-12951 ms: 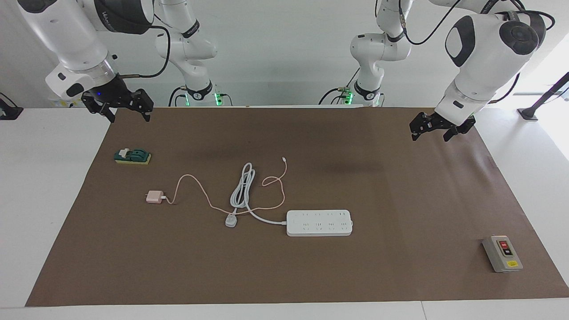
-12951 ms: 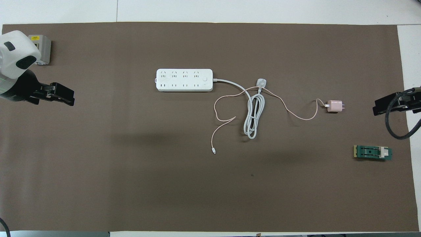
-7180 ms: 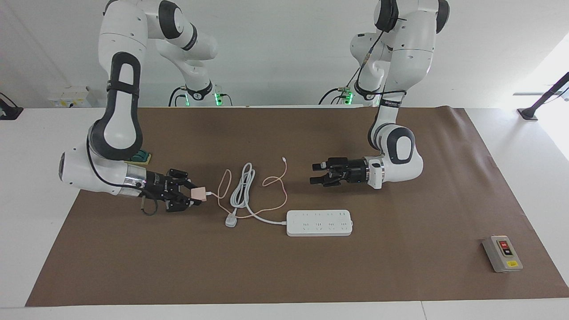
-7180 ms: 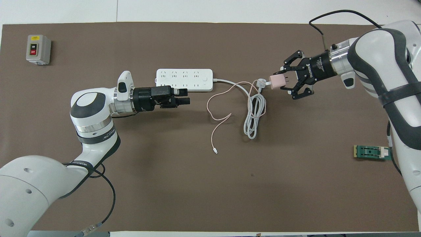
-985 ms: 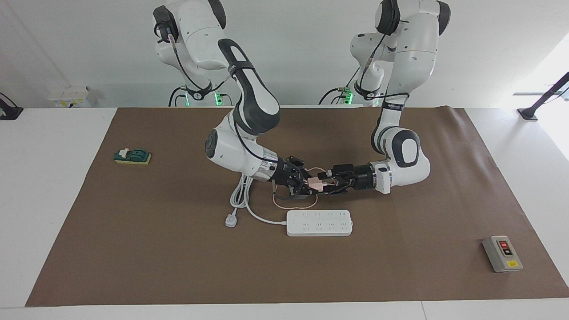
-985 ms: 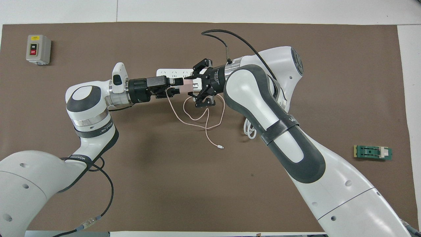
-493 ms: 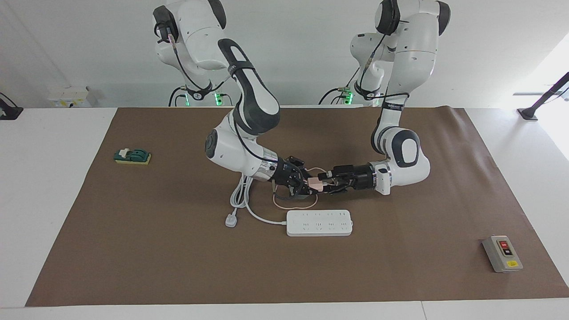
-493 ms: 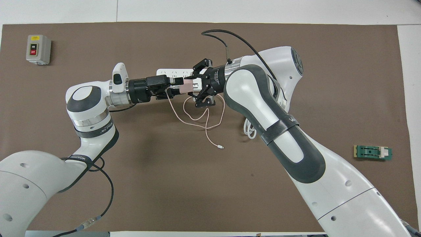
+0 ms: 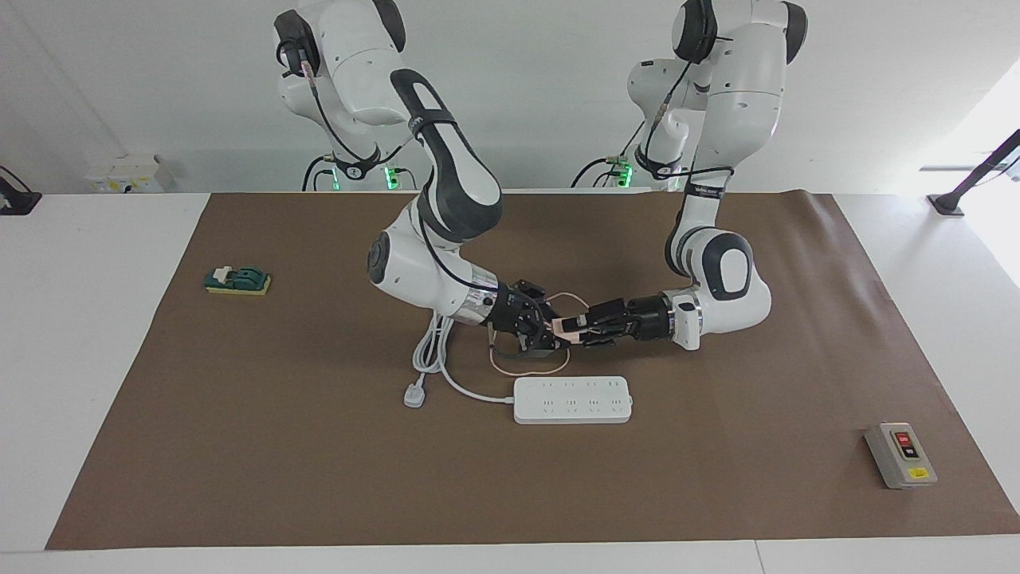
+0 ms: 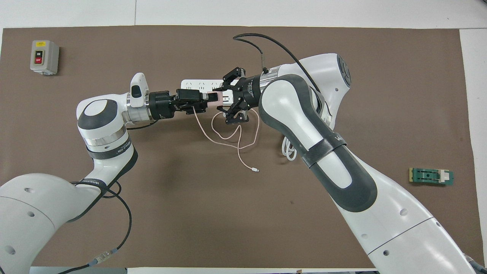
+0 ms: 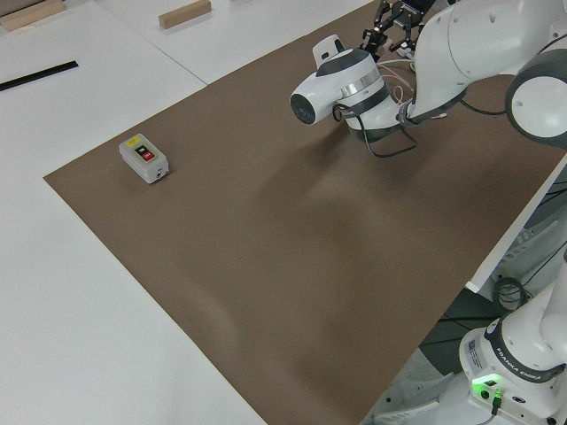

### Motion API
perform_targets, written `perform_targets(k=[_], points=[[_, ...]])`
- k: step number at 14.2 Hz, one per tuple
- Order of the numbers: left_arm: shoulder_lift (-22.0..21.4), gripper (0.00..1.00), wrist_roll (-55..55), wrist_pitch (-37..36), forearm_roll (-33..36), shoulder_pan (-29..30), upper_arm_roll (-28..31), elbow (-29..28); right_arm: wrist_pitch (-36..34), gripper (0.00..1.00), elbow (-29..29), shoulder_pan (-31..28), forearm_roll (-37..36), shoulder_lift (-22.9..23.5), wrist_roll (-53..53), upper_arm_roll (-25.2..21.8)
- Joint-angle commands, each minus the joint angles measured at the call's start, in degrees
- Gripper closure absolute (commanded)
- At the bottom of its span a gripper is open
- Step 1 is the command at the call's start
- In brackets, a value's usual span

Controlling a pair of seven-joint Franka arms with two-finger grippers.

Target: Plug charger into power strip

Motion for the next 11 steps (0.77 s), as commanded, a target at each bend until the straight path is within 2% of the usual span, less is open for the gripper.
perform_targets(k=[1,3,4,5,7,8,9,11], points=[[0.54,0.87,-0.32,-0.83,-0.72,0.13,0.07,0.95,1.04,1.00,-0.58,-0.03,1.24,-0.19,-1.90,0.20],[0.46,0.91,-0.13,-0.83,-0.63,0.48,0.07,1.30,1.04,1.00,-0.58,0.24,1.24,-0.19,-1.64,0.11],[0.46,0.91,-0.13,-0.92,-0.63,0.57,0.07,1.30,1.13,0.86,-0.58,0.24,1.07,-0.19,-1.37,0.11],[0.37,0.91,-0.13,-0.92,-0.63,0.57,0.07,1.21,1.48,0.01,-0.49,0.41,0.54,-0.36,-1.02,0.03],[0.19,0.88,-0.13,-0.92,-0.72,0.57,0.07,1.21,1.92,0.00,-0.49,0.50,0.36,-0.36,-1.11,0.02],[0.19,0.72,-0.05,-0.92,-0.72,0.57,0.07,1.21,1.75,0.00,-0.49,0.41,0.36,-0.36,-1.02,0.02],[0.28,0.61,-0.13,-1.01,-0.63,0.49,0.07,1.21,1.49,0.00,-0.49,0.41,0.36,-0.36,-1.02,0.02],[0.19,0.63,-0.22,-1.09,-0.72,0.49,0.07,1.30,1.22,0.00,-0.41,0.24,0.36,-0.36,-1.02,0.02]])
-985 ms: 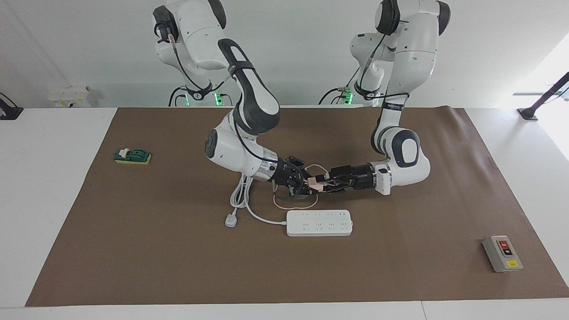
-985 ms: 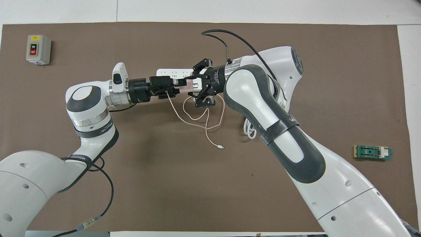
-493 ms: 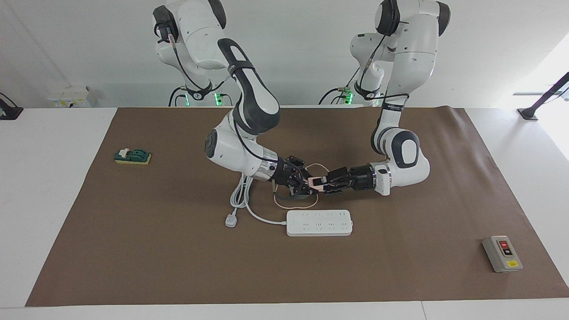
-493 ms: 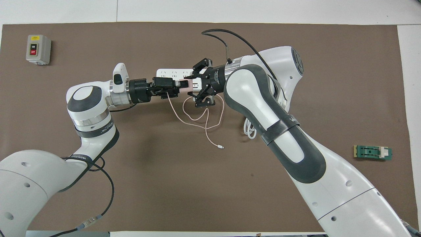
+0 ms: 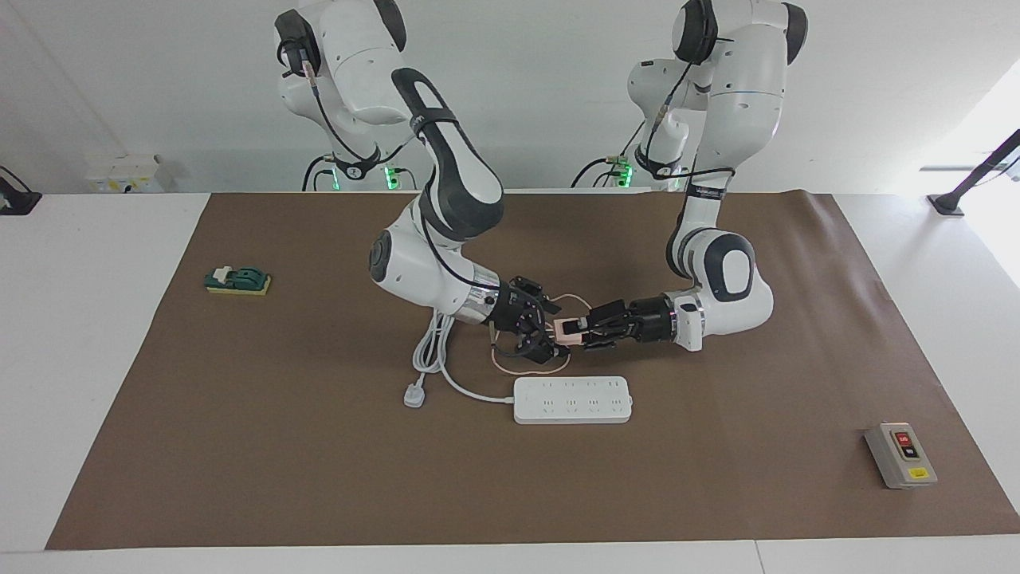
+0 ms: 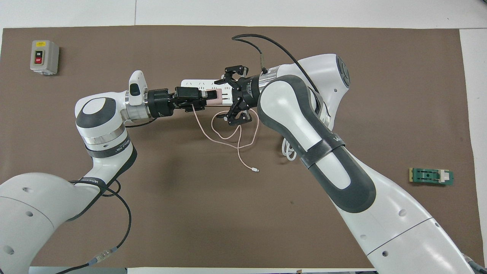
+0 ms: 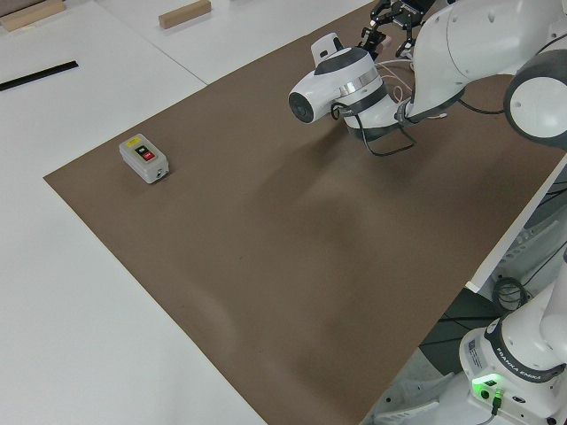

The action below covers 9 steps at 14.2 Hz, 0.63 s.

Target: Plug charger into power strip

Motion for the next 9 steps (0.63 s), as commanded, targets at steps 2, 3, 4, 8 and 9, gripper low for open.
perform_targets(k=[2,3,4,8,9], points=[[0.07,0.90,-0.38,-1.09,-0.68,0.40,-0.07,0.50,0.35,0.00,-0.46,-0.61,0.36,-0.36,-0.97,0.00],[0.07,1.00,-0.38,-1.09,-0.59,0.49,-0.07,0.50,0.26,0.00,-0.38,-0.87,0.27,-0.45,-0.97,0.00],[0.07,1.00,-0.38,-1.09,-0.59,0.49,-0.07,0.50,0.17,0.00,-0.29,-0.96,0.27,-0.45,-0.97,0.00],[-0.11,1.00,-0.56,-1.17,-0.59,1.02,-0.07,0.41,-2.28,0.00,-0.11,-2.01,-0.86,-0.54,-1.06,-0.35],[-0.02,1.00,-0.29,-1.17,-0.59,1.02,-0.07,0.41,-2.81,0.00,-0.11,-2.28,-1.56,-0.63,-1.06,-0.35]])
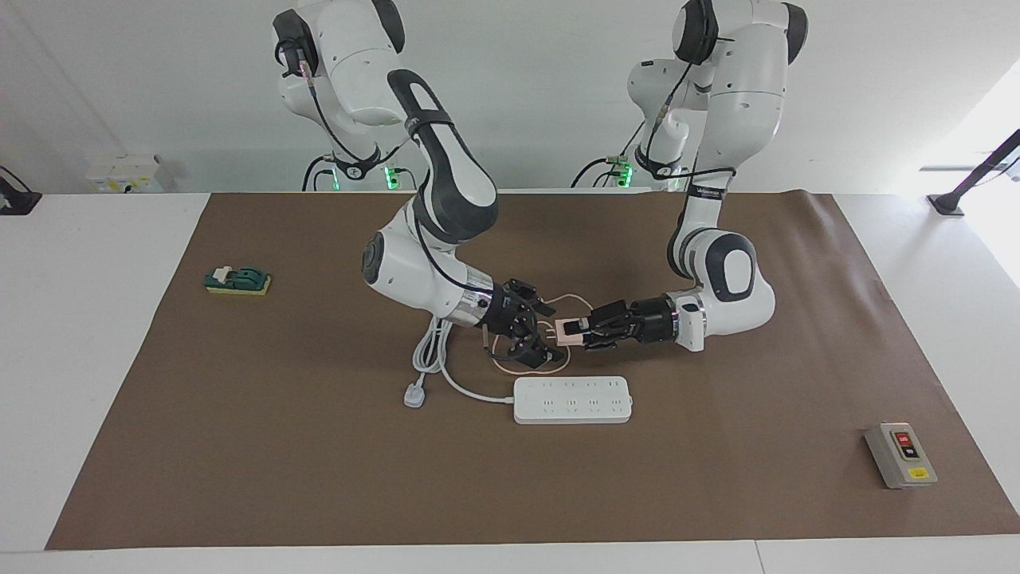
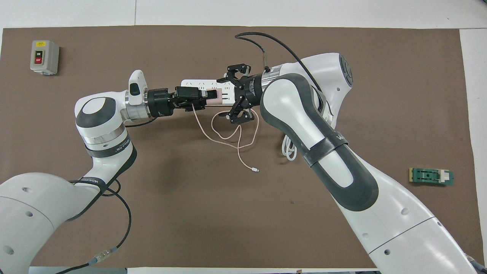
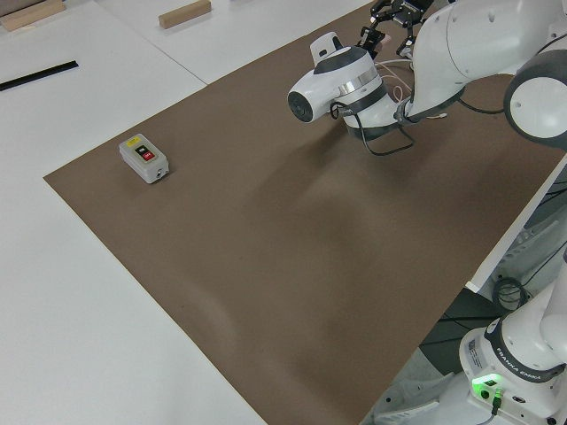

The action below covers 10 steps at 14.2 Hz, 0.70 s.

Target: Plug charger into power strip

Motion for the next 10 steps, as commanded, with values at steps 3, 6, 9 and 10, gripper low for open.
perform_targets(k=[3,6,9,10], points=[[0.16,1.00,3.33,-1.08,-0.59,0.78,-0.19,0.10,-3.80,0.00,-0.21,-2.82,-2.45,-1.14,-0.97,-0.11],[0.16,1.00,3.19,-0.90,0.02,0.87,-0.02,0.45,-8.45,0.00,-0.48,-6.07,-8.05,-2.72,-1.58,-0.20],[-0.37,1.00,0.47,-0.20,8.62,1.39,0.33,2.90,-13.90,0.00,-0.65,-9.85,-15.01,-4.91,-3.68,-0.20],[-0.46,1.00,-3.46,-0.81,11.60,2.18,0.42,4.56,-15.57,0.00,-0.91,-10.91,-16.76,-5.62,-5.17,-0.20]])
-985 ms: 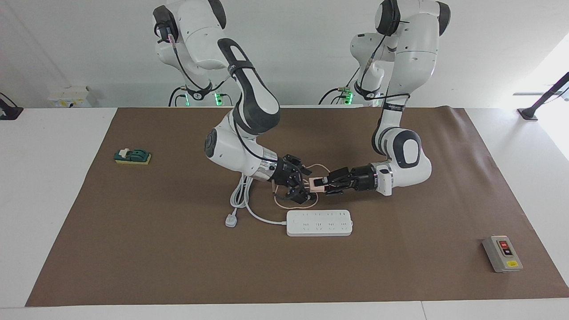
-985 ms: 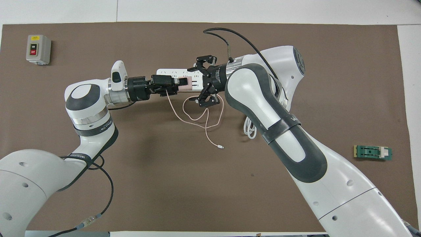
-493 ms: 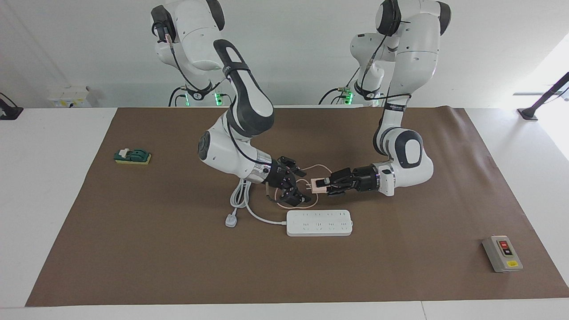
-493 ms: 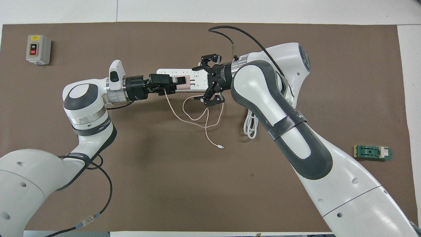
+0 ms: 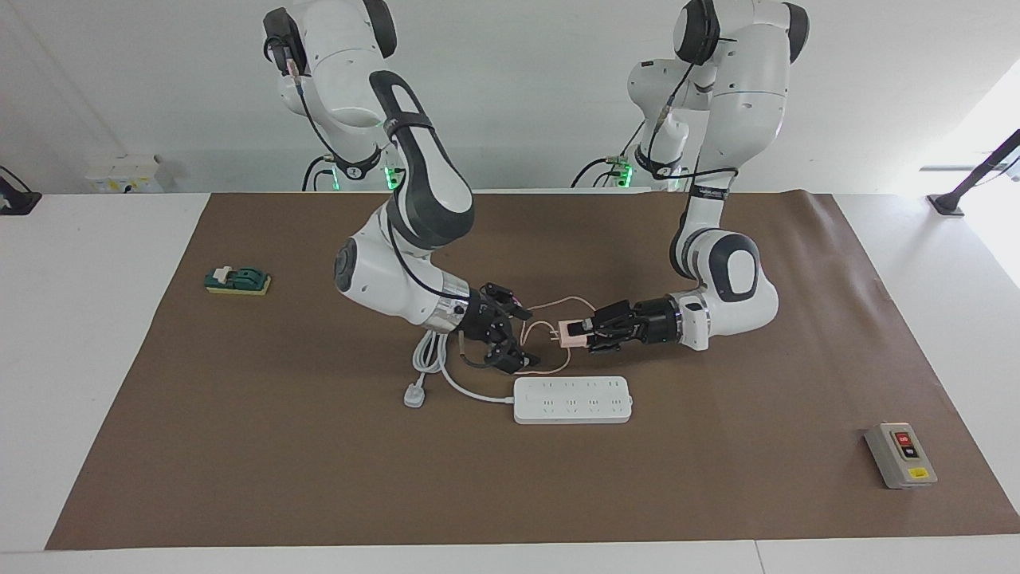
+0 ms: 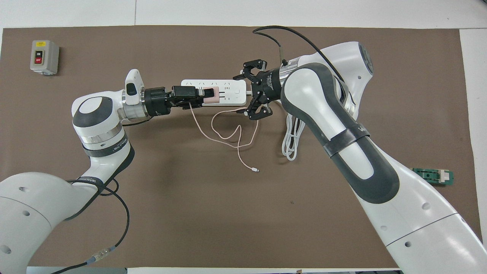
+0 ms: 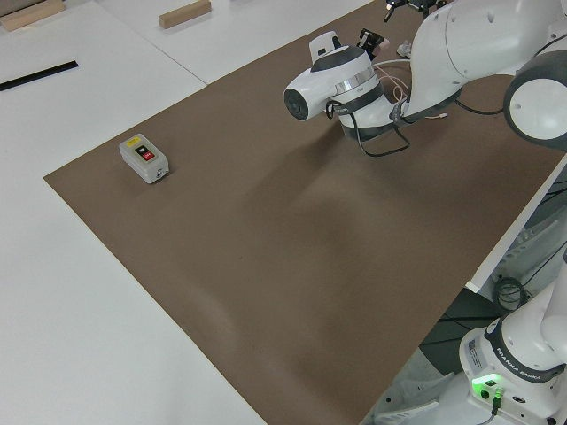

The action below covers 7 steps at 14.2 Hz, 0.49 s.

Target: Plug charger into power strip

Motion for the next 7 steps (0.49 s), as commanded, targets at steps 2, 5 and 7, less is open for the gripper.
perform_targets(k=[2,5,7], points=[[-1.05,1.00,-11.56,-1.01,13.14,3.19,0.09,6.61,-6.47,0.00,-1.46,-4.09,-7.55,-3.73,-6.41,0.34],[-3.68,1.00,-22.52,-1.45,23.94,4.59,0.26,11.62,-12.10,0.00,-1.55,-7.26,-13.62,-5.84,-13.00,0.34],[-4.04,1.00,-32.46,-6.26,35.37,5.82,0.26,18.63,-16.31,0.00,-1.55,-9.89,-17.57,-7.77,-18.88,0.34]])
